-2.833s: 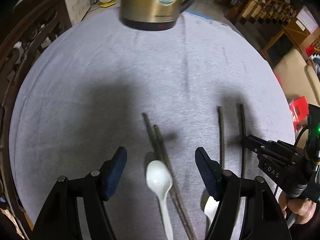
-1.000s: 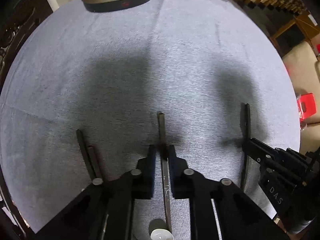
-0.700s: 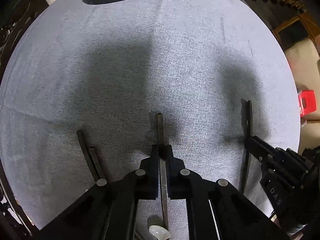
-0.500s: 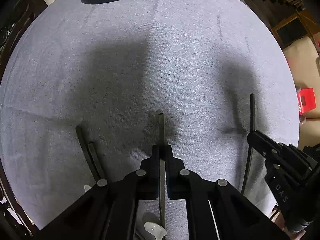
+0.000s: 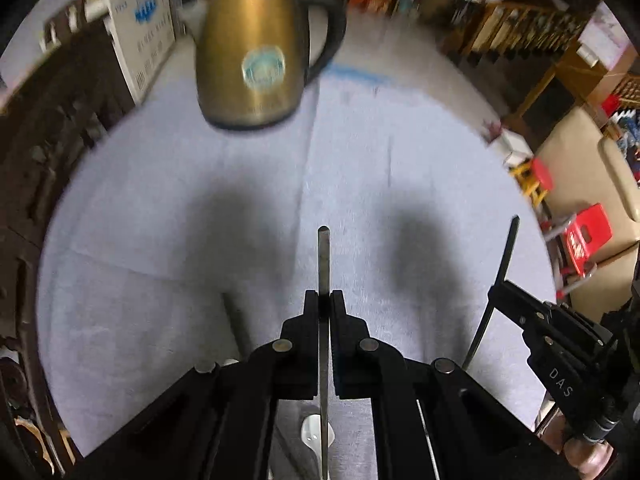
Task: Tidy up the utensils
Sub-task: 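Lift both held chopsticks and carry them over the grey holder cup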
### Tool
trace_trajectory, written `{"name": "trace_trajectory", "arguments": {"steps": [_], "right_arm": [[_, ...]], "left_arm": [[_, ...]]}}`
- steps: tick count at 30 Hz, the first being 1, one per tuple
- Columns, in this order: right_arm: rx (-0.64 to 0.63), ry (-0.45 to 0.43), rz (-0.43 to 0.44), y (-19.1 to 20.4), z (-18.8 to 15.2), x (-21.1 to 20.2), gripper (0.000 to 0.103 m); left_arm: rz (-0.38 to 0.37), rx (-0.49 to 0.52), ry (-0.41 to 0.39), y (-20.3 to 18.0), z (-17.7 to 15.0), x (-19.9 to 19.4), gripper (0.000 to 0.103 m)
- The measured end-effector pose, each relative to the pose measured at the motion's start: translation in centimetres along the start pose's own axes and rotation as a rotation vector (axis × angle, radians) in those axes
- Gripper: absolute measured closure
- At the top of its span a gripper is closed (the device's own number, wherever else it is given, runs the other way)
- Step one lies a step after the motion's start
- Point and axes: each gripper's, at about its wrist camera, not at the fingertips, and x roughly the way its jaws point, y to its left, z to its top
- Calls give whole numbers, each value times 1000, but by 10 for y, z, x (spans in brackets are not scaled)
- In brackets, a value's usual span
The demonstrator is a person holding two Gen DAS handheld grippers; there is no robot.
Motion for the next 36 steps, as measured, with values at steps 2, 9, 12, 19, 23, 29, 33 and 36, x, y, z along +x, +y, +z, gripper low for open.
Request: {"name": "trace_trajectory", "arguments": {"steps": [2,9,12,19,23,29,33,36], "right_arm": [[-12,-70,7,3,-6,-20,97],[-89,-273,-19,26,-36,-78,97],[-132,-343,-45,39,-52,-108,97],[-193,-471,-48,62,-92,-169,97],[-227,-534,-44,77,-117,-203,97],[-261,-599,-12,98,-151,-251,97],[-271,-626,33,109,-169,-271,97],[-273,-647,78,120,-183,-280,97]], "left_arm": [[-12,6,-79,2,-6,-28,98],[-13,56,-304,6,-41,-100,98],[-23,69,-372,16,-57,-122,98],[-55,88,-489,20,-101,-177,98],[-69,100,-542,20,-126,-206,98],[-112,94,-607,20,-160,-244,98],[-147,93,-653,18,-181,-257,98],[-161,100,-679,13,-192,-260,98]]}}
